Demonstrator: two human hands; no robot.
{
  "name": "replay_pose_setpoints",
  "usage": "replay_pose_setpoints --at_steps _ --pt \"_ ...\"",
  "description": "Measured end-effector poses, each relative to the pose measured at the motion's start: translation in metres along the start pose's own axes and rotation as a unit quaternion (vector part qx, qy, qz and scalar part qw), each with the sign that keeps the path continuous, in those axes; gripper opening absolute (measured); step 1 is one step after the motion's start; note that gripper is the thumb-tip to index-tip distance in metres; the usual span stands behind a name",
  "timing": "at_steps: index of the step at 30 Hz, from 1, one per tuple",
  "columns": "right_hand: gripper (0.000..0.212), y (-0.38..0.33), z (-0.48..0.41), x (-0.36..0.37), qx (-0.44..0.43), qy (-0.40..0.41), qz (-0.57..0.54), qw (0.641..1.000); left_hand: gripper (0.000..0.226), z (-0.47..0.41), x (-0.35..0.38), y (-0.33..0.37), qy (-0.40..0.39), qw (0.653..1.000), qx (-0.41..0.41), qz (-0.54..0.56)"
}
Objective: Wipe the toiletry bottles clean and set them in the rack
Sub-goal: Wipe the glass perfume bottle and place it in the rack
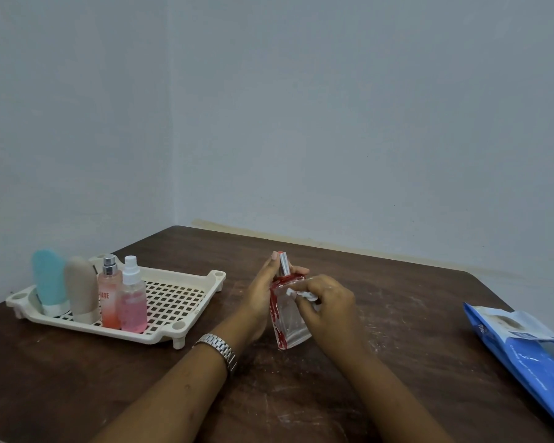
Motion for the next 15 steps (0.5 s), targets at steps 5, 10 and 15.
replay_pose_setpoints --at_steps 5,10,15 --pt "0.007 0.017 0.001 -0.003 0.128 0.034 -0.051 0.990 0.058 0.002 0.002 0.002 0.018 1.000 0.020 -0.016" --pt "0.008 0.016 0.002 0.000 0.114 0.034 -0.047 0.992 0.056 0.002 0.001 0.001 0.025 0.999 0.023 -0.024" --pt "0.008 0.010 0.002 0.003 0.071 0.033 -0.045 0.996 0.053 -0.001 -0.002 -0.001 0.022 1.000 0.017 -0.007"
Point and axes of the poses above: each hand's wrist, its own z-axis away from the middle knuckle, its own x-axis out of the palm, y = z × x, the point moved 3 cm from there along -z, towards the middle knuckle, and after that the axes turned 4 degrees about -x, right-handed, at the moved point
